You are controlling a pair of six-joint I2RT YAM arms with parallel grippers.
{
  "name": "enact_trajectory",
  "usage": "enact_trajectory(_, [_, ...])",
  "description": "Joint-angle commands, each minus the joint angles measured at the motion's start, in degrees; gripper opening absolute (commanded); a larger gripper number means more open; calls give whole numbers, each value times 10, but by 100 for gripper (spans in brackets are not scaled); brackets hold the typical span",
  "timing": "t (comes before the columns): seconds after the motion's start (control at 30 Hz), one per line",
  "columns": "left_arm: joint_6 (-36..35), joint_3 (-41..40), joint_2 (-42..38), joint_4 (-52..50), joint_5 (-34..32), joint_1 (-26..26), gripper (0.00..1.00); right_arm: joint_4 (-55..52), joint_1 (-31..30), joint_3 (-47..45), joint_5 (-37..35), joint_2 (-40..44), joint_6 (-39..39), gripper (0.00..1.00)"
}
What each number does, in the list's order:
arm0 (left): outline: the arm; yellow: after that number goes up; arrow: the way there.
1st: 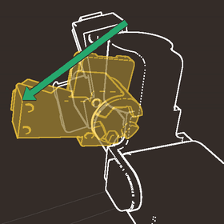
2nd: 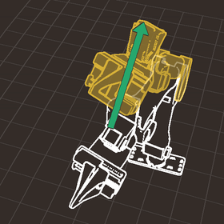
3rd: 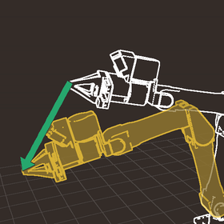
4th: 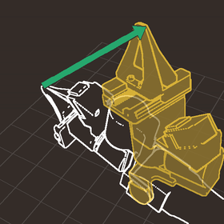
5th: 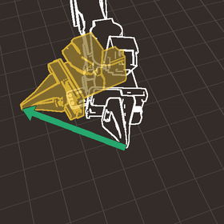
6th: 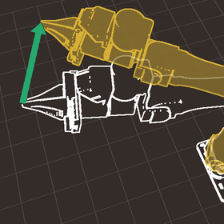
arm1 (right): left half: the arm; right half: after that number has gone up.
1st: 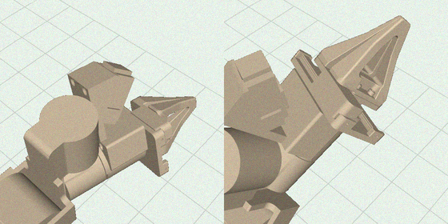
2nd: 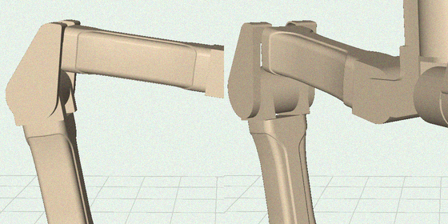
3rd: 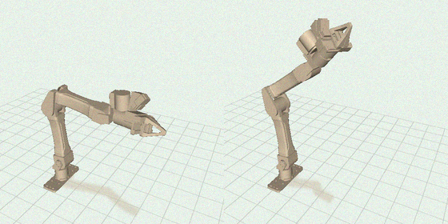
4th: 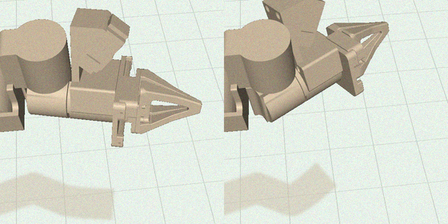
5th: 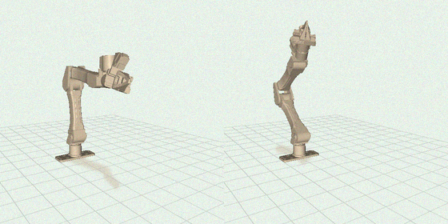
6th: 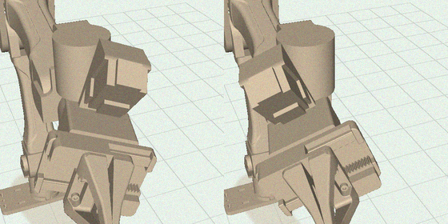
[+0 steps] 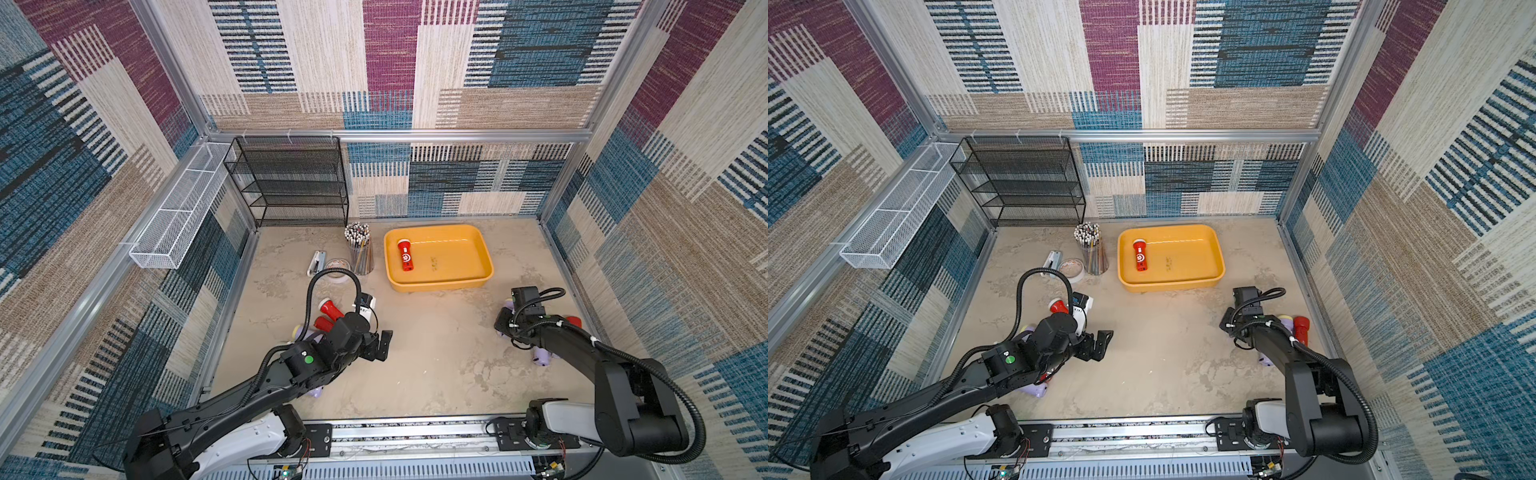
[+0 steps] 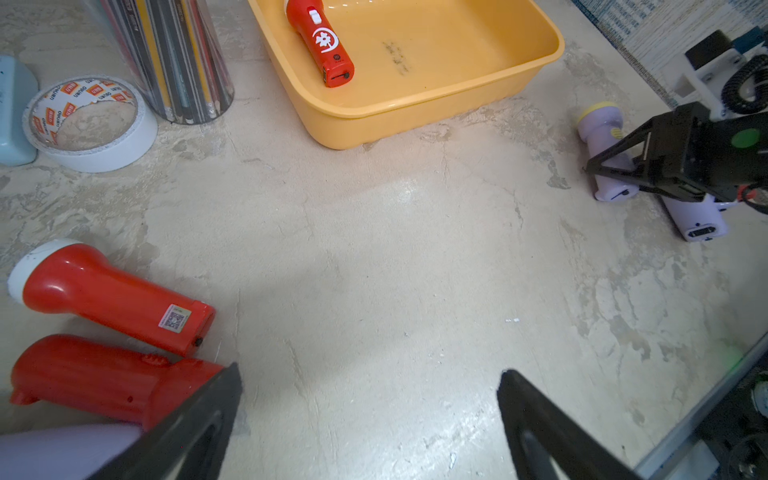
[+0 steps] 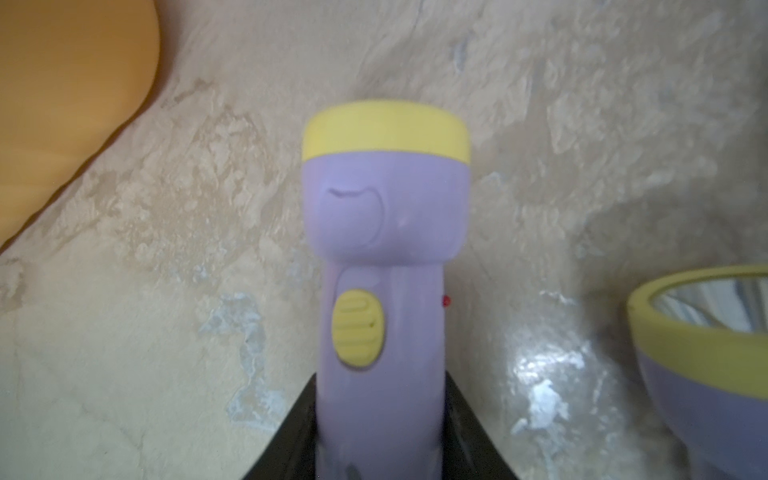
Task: Put the flashlights into the storage boxes
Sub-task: Pick up the flashlight from the center of the board, then place the flashlight at the storage box.
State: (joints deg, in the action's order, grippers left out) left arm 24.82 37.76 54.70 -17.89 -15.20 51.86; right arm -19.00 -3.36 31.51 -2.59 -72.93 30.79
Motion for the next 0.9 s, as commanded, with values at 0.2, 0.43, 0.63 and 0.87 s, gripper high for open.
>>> enact_trajectory(0.2, [-16, 13, 7, -1, -11, -1, 99, -50, -1, 49, 8, 65, -15, 37])
enact_trajectory(0.43, [-19, 20, 12, -7, -15, -1, 99, -41, -3, 121, 82, 67, -50, 38])
enact_trajectory(0.63, [-20, 25, 13, -14, -20, -1, 99, -30, -15, 213, 104, 0, -69, 38])
enact_trajectory(0.87, [-23, 36, 17, -37, -34, -3, 99, -24, -68, 343, 109, -144, -93, 38])
